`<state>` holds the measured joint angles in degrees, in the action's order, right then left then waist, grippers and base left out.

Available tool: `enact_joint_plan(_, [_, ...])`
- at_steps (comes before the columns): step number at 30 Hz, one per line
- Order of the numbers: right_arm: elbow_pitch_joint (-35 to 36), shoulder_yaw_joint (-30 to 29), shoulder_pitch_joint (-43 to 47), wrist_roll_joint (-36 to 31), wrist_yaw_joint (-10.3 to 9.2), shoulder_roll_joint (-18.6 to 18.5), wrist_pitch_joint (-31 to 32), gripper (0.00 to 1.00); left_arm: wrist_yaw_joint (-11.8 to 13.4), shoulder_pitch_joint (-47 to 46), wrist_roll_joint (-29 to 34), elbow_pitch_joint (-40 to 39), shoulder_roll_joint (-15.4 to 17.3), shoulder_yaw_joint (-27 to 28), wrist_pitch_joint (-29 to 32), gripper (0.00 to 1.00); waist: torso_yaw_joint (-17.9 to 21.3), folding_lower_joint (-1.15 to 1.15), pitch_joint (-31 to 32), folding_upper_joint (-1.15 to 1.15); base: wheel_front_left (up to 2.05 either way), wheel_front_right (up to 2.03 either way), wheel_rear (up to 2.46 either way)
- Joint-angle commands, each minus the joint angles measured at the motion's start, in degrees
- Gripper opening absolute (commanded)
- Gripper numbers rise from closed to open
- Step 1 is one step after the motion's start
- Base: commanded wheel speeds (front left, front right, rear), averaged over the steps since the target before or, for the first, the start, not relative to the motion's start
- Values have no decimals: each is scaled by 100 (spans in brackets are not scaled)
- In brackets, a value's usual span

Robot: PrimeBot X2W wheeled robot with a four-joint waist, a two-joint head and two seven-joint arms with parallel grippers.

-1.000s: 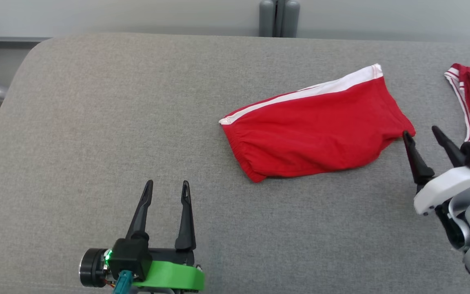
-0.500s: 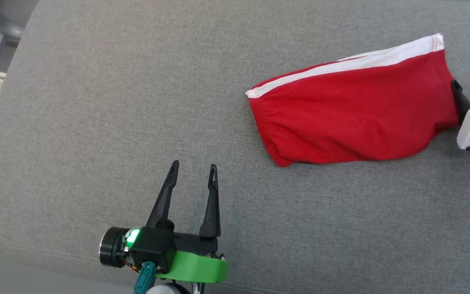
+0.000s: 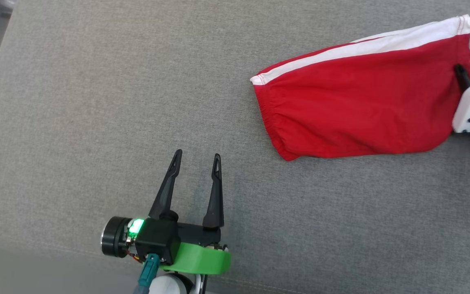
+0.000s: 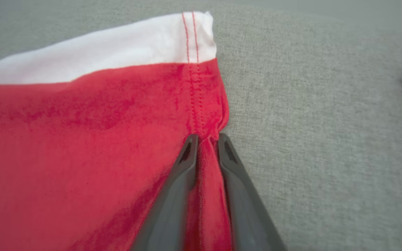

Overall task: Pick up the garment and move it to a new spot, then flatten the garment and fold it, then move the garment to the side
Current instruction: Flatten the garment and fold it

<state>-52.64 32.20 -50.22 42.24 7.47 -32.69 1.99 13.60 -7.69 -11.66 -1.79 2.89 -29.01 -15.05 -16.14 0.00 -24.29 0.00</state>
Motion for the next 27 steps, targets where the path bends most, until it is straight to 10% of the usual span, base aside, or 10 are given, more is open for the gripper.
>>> enact_joint_plan(1, [-110, 222, 340, 72, 2, 143, 95, 0, -6, -58, 31, 10, 5, 53, -15, 100, 166, 0, 89, 0, 0, 0, 0])
enact_joint_plan(14, [187, 793, 353, 236, -5, -220, -749, 0, -141, 141, 224, 122, 7, 295, -15, 100, 1190, 0, 640, 0, 0, 0, 0])
enact_joint_plan(27, [445, 964, -16, 2, -4, -75, -727, 0, -197, 333, 146, 220, 8, 362, -15, 100, 1332, 0, 1101, 0, 0, 0, 0])
